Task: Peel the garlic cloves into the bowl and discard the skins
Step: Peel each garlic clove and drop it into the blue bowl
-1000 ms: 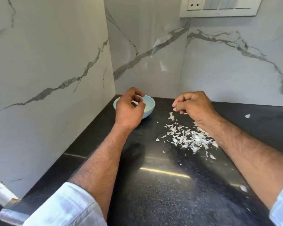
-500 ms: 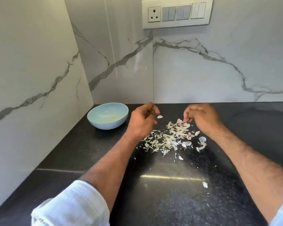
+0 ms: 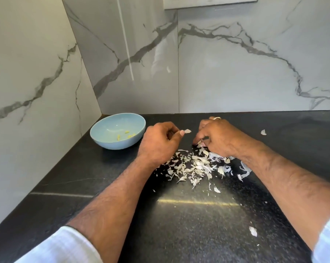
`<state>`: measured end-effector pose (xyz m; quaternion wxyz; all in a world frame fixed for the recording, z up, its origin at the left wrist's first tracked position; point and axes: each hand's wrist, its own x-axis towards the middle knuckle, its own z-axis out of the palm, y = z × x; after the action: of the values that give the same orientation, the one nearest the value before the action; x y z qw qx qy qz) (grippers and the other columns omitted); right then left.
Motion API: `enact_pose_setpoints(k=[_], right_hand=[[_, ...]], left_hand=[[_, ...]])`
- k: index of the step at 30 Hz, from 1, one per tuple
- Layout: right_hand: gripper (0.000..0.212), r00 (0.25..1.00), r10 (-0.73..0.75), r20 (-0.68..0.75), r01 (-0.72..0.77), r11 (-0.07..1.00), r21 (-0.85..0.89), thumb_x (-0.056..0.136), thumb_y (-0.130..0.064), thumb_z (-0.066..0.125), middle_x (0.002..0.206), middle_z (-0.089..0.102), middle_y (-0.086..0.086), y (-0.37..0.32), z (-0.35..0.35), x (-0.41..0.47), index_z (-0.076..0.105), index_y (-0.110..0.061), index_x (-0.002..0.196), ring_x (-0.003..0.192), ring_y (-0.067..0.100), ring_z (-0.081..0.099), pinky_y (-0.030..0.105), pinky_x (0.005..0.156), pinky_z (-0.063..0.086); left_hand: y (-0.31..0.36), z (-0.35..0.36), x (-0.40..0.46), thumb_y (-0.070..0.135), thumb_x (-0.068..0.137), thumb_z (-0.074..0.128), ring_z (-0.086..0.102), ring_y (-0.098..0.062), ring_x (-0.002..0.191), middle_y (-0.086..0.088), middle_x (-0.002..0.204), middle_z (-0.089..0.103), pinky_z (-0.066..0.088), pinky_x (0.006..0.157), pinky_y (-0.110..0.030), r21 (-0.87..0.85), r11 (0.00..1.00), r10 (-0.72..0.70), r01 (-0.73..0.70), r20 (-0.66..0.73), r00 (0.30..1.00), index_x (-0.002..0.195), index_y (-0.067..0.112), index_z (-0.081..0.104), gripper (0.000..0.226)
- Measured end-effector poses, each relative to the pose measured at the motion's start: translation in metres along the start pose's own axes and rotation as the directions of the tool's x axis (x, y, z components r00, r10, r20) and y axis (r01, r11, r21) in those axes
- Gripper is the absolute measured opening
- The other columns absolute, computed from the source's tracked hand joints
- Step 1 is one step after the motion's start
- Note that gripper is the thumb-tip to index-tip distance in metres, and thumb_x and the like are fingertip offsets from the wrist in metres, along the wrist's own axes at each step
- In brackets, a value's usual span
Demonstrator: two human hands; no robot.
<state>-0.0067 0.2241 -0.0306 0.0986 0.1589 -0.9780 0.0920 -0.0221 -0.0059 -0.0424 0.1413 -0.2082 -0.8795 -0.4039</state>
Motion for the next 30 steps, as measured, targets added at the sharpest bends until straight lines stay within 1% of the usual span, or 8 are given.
enact_pose_setpoints(k=[4,8,12,15,17,19,26,30], right_hand=[[0.020,1.000,0.028,-0.001,-0.028,0.999,0.032,0.093,-0.024,0.077,0.095,0.052,-0.018,-0.004,0.001,-0.007,0.068,-0.040,0.086,0.097,0.010,0.051,0.041,0.095,0.051],[0.009,0.971,0.158,-0.181,-0.080,0.923,0.375,0.097,-0.015,0.072,0.091,0.066,-0.013,-0.006,-0.013,-0.019,0.072,-0.025,0.098,0.081,-0.008,0.063,0.013,0.071,0.050],[0.023,0.914,0.374,-0.155,-0.072,0.529,0.846,0.090,-0.004,0.078,0.092,0.076,0.009,-0.015,-0.033,-0.037,0.075,-0.014,0.111,0.083,0.020,0.076,0.028,0.069,0.061],[0.020,0.931,0.359,-0.063,-0.049,0.293,0.955,0.088,0.004,0.075,0.095,0.077,0.022,-0.037,-0.037,-0.057,0.073,0.001,0.108,0.088,0.033,0.079,0.035,0.077,0.066],[0.016,0.945,0.322,-0.062,-0.052,0.334,0.941,0.089,0.004,0.074,0.089,0.077,0.021,-0.057,-0.035,-0.064,0.075,0.001,0.105,0.081,0.028,0.079,0.031,0.071,0.066],[0.013,0.957,0.271,-0.104,-0.049,0.505,0.862,0.091,0.000,0.075,0.079,0.078,0.012,-0.073,-0.030,-0.064,0.078,-0.006,0.102,0.071,0.022,0.077,0.027,0.063,0.063],[0.023,0.980,0.171,-0.104,-0.087,0.832,0.549,0.081,-0.009,0.089,0.081,0.076,-0.013,-0.104,-0.010,-0.059,0.083,-0.031,0.084,0.073,0.002,0.072,0.024,0.071,0.059],[0.024,0.945,0.065,-0.319,0.065,0.922,0.382,0.084,-0.002,0.084,0.078,0.074,-0.016,-0.120,-0.028,-0.062,0.083,-0.026,0.080,0.073,0.000,0.071,0.025,0.069,0.062]], left_hand=[[0.003,-0.001,-0.001,0.052,0.097,0.069,0.070,-0.015,0.066,0.008,0.067,0.072,0.062,0.065,-0.043,0.030,0.999,0.022,-0.022,0.020,1.000,0.085,0.030,0.072,0.025],[0.005,-0.004,-0.001,0.049,0.097,0.071,0.070,-0.017,0.066,0.007,0.067,0.071,0.063,0.067,-0.042,0.011,1.000,0.010,-0.010,-0.006,1.000,0.083,0.029,0.073,0.025],[0.011,-0.009,-0.003,0.049,0.097,0.072,0.072,-0.017,0.069,0.007,0.069,0.073,0.064,0.070,-0.045,-0.040,0.999,0.000,0.000,0.006,1.000,0.083,0.031,0.072,0.023],[0.017,-0.018,-0.008,0.045,0.097,0.073,0.073,-0.015,0.069,0.009,0.069,0.073,0.064,0.072,-0.045,-0.082,0.996,0.034,-0.031,0.030,0.999,0.084,0.029,0.073,0.021],[0.019,-0.028,-0.016,0.044,0.097,0.073,0.073,-0.017,0.068,0.008,0.069,0.074,0.063,0.071,-0.044,-0.103,0.993,0.059,-0.056,0.033,0.998,0.084,0.028,0.074,0.020],[0.014,-0.041,-0.026,0.041,0.097,0.073,0.072,-0.018,0.067,0.006,0.068,0.075,0.062,0.068,-0.039,-0.129,0.991,0.045,-0.041,0.032,0.998,0.084,0.027,0.074,0.020],[-0.013,-0.069,-0.047,0.031,0.101,0.075,0.049,-0.001,0.046,-0.003,0.071,0.078,0.041,0.055,-0.024,-0.298,0.939,-0.172,0.170,0.019,0.985,0.084,0.015,0.074,0.023],[-0.007,-0.070,-0.038,0.034,0.100,0.075,0.045,-0.004,0.042,-0.002,0.072,0.078,0.037,0.046,-0.018,-0.265,0.953,-0.142,0.149,0.048,0.989,0.085,0.016,0.074,0.024]])
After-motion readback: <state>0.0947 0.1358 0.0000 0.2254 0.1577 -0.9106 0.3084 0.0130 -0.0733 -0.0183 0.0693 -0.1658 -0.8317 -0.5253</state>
